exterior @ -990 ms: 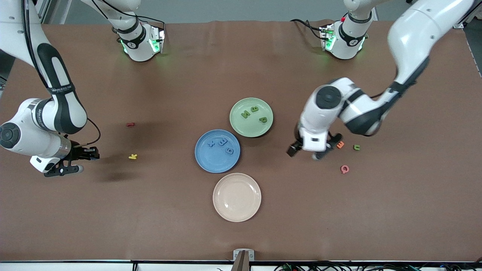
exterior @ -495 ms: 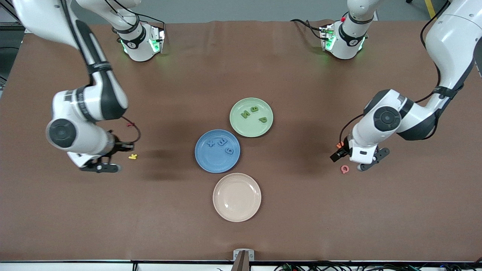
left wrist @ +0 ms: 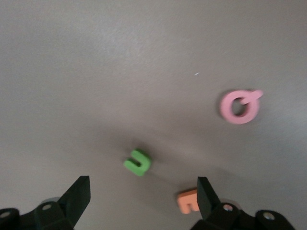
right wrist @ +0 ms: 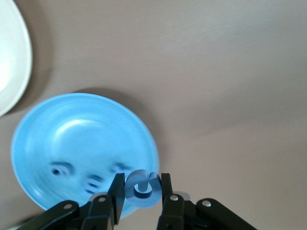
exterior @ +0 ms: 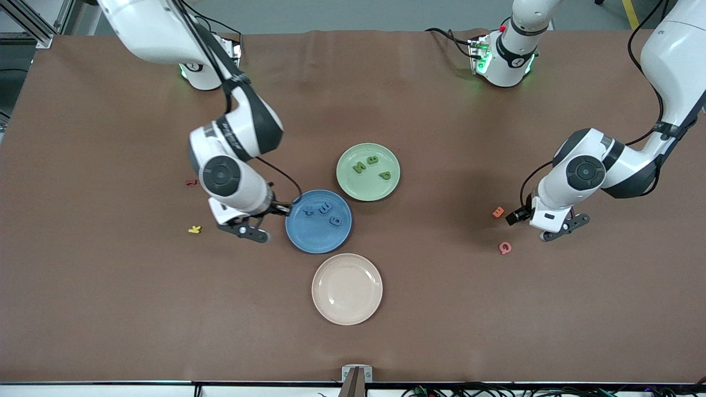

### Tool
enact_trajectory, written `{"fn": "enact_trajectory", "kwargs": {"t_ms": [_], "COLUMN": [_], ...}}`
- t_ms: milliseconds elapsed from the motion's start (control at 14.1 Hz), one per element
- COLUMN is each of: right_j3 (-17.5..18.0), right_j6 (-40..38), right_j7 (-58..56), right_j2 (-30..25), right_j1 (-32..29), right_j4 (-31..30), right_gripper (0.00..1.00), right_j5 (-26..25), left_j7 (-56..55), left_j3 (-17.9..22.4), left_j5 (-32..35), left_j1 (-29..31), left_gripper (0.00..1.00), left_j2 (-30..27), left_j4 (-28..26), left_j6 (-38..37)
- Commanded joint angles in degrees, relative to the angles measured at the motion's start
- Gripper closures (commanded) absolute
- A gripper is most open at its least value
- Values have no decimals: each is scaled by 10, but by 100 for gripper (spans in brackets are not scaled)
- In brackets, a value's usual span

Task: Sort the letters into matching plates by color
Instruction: 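Carry the blue c to the blue plate and open the right gripper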

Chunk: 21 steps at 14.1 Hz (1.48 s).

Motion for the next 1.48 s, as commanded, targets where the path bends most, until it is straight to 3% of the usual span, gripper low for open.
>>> {"fn": "enact_trajectory", "kwargs": {"t_ms": [0,212,636,919,990,1061,1131,1202,1414], "right_j3": [-7,-7,-7,-7,-7,-7,-7,-7,-8], "right_j6": [40,72,123,139,136,132,128,102,-48], "right_j7": [50,52,53,55,54,53,53,52,41], "right_j2": [66,90,128,136,135,132,124,115,16], "right_j1": [26,28,41,48,48,48,48,47,37], "right_j4": [49,59,72,72,72,74,75,75,75], "right_gripper": [81,81,81,79,72,42,1,0,0], "right_j5": [5,5,7,7,7,7,7,6,4], "left_j7": [66,162,241,241,241,241,241,241,241], "left_j3": [-9,-10,-9,-8,-7,-5,-1,4,6], "left_j5": [9,9,25,65,67,73,90,97,98], "left_j1": [38,84,89,89,89,89,89,89,88], "left_gripper": [3,3,5,19,22,25,27,28,32], "left_j2": [-21,-20,-16,-14,-14,-14,-14,-13,-5], "left_j4": [-36,-78,-98,-108,-110,-111,-111,-110,-108], "left_j6": [22,89,135,137,137,137,137,137,145]}}
